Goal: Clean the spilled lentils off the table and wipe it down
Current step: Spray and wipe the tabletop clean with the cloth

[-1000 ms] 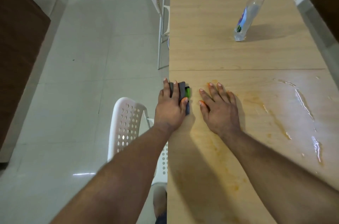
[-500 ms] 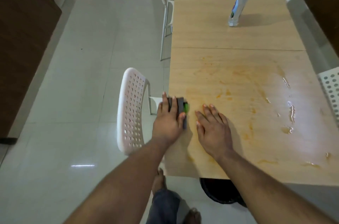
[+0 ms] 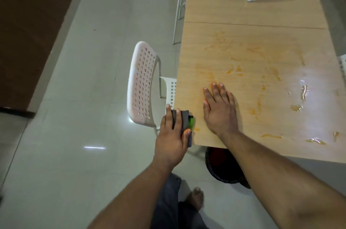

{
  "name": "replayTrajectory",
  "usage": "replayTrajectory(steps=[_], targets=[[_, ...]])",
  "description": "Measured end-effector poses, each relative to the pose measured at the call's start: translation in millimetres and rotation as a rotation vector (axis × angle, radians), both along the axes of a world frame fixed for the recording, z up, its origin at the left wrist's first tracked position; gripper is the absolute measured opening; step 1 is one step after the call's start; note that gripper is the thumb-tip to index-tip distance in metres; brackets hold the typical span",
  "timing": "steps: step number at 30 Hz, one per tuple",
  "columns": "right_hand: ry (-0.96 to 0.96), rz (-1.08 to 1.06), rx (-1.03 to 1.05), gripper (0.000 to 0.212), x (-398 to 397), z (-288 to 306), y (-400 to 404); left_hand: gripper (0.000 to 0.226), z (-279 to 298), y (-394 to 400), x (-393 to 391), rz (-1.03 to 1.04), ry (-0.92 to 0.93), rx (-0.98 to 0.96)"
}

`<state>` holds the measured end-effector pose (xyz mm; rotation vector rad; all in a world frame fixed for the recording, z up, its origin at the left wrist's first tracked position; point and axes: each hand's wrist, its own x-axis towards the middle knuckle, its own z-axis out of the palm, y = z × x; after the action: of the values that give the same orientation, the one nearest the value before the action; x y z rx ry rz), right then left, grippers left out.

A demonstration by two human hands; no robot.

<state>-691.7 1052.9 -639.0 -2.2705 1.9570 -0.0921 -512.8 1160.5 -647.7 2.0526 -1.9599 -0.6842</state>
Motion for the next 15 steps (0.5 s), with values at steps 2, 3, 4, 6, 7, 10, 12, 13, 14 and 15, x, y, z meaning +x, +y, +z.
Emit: replayTrajectory(steps=[2, 3, 4, 6, 7, 10, 12, 13, 14, 15], targets=[[-0.003, 0.001, 0.008, 0.061, 0, 1, 2, 0.074, 0, -2, 3, -0.02, -0.003, 0.014], [-0.003, 0.001, 0.007, 0.061, 1, 1, 3, 0.074, -1, -13, 5, -0.04, -0.004, 0.019], [0.001, 0.002, -0.003, 0.061, 1, 0, 2, 0.075, -4, -30, 6, -0.049, -0.01, 0.005], [-0.004, 0.0, -0.01, 0.061, 1, -2, 0, 0.075, -5, -67, 4, -0.042, -0.024, -0.002], [-0.005, -0.001, -0.013, 0.06, 1, -4, 0, 0.075, -4, -82, 0, -0.026, -0.05, -0.001], [-0.001, 0.005, -0.033, 0.058, 0, -7, 0, 0.073, 0, -90, -10, -0.024, -0.179, -0.04], [-0.007, -0.002, -0.037, 0.057, -2, -7, 2, 0.073, 0, -59, -11, -0.058, -0.23, -0.061], [-0.003, -0.005, -0.04, 0.057, -2, -7, 3, 0.073, -1, -36, -10, -0.076, -0.247, -0.061], [-0.001, -0.006, -0.039, 0.057, -1, -6, 3, 0.072, -3, -15, -9, -0.084, -0.256, -0.048], [-0.003, -0.007, -0.034, 0.057, 0, -5, 3, 0.072, -3, 3, -9, -0.085, -0.253, -0.027]])
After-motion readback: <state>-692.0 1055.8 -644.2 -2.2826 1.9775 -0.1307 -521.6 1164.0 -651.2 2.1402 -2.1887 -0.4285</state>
